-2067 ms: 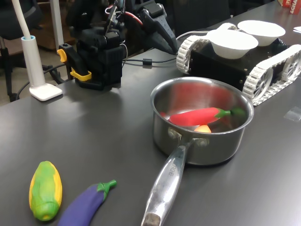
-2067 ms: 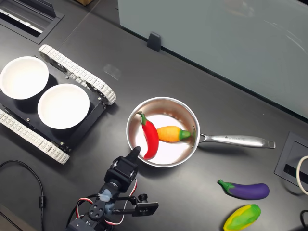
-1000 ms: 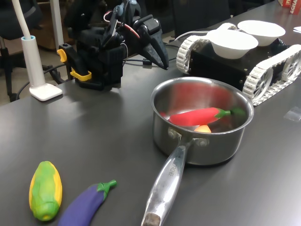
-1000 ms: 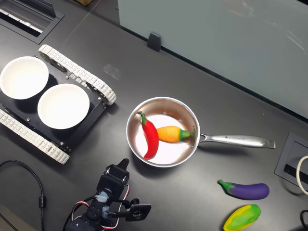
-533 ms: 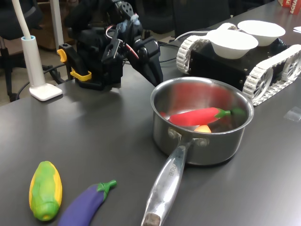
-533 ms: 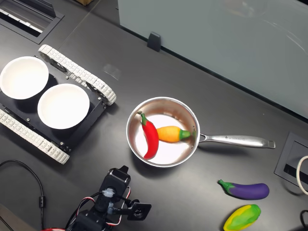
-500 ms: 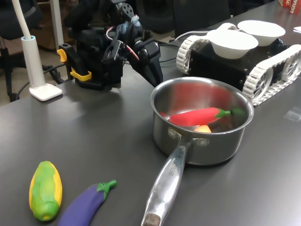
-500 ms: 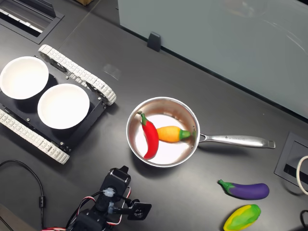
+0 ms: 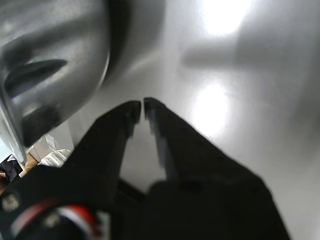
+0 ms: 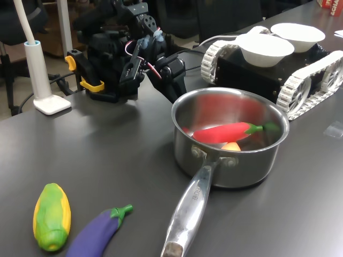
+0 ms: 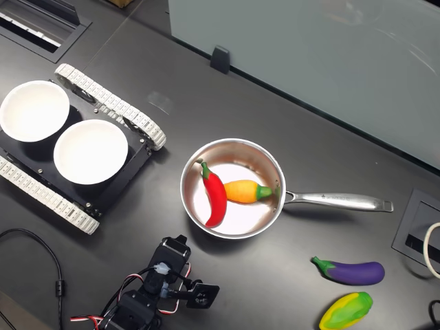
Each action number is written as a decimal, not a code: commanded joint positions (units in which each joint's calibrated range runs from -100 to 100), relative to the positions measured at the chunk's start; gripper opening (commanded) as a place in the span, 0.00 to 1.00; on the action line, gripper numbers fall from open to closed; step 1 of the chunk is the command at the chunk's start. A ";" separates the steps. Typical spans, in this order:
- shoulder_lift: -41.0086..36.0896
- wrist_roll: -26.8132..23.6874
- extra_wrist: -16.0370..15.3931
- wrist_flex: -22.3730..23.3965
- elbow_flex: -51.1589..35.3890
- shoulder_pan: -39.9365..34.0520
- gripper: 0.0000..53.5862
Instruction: Pick up the chilli and place them in the pan
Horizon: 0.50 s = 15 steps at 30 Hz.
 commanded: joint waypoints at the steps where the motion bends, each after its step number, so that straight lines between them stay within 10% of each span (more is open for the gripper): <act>1: -0.83 -1.03 0.58 -2.96 -0.82 0.98 0.00; 15: -0.83 0.10 0.50 -3.05 -0.82 -0.51 0.00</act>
